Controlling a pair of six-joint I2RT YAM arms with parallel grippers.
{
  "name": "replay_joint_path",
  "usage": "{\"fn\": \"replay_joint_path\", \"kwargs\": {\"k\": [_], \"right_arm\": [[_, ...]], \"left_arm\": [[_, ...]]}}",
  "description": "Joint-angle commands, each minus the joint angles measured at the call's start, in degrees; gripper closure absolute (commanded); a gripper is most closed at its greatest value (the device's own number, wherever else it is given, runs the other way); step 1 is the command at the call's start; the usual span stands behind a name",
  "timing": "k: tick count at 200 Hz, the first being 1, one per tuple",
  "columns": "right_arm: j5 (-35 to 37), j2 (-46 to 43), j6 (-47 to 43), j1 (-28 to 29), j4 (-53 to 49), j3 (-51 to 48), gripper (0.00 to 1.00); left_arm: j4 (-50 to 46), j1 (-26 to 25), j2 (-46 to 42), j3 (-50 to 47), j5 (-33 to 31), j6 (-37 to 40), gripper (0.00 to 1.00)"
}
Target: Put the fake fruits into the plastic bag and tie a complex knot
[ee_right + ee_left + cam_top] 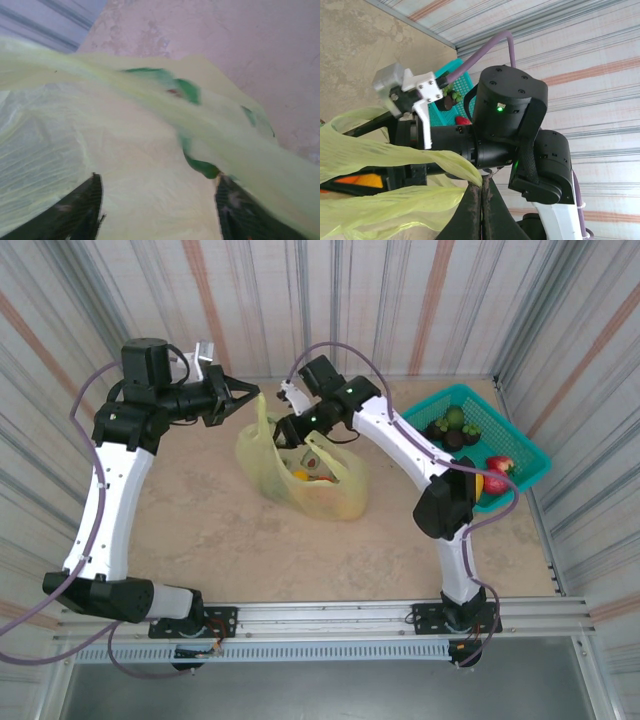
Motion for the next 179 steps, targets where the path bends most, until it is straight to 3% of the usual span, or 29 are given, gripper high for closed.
{"fn": "replay_joint_path", "kwargs": {"k": [1,26,58,84,100,126,151,179], "right_arm": [[-2.9,-5.8,1.5,-1.1,0.6,2.1,0.46],[-4.5,-9.1,3.7,-2.4,3.4,2.0,0.53],[-6.1,-12.5,8.2,-5.8,6.1,1.3,0.55],[-3.4,-17.4,11.2,-10.1,7.4,-2.2,0.55],[1.4,-21.0,13.2,-15.0,5.9,-6.5,0.49],[15.2,-27.1,15.4,-25.4,-3.6,-14.8,0.48],[28.3,-32.5,12.8,-33.2,-8.4,-25.2,0.39],[34.7,-34.9,13.4,-41.4,-7.4,-36.7,0.33]], "left_arm": [[-0.1,0.1,-2.1,0.4,0.2,0.7,1.0],[-0.4,0.1,-2.4,0.0,-0.2,1.0,1.0],[-0.6,0.1,-2.6,-0.1,-0.3,1.1,1.0],[-0.6,0.1,-2.3,0.0,-0.3,0.9,1.0],[-0.7,0.1,-2.1,0.3,-0.3,0.7,1.0],[-1.6,0.1,-1.7,0.6,-0.5,0.4,1.0],[-1.7,0.0,-1.4,0.0,-0.8,0.1,1.0],[-1.6,-0.7,-0.2,1.1,-0.6,-0.3,1.0]]}}
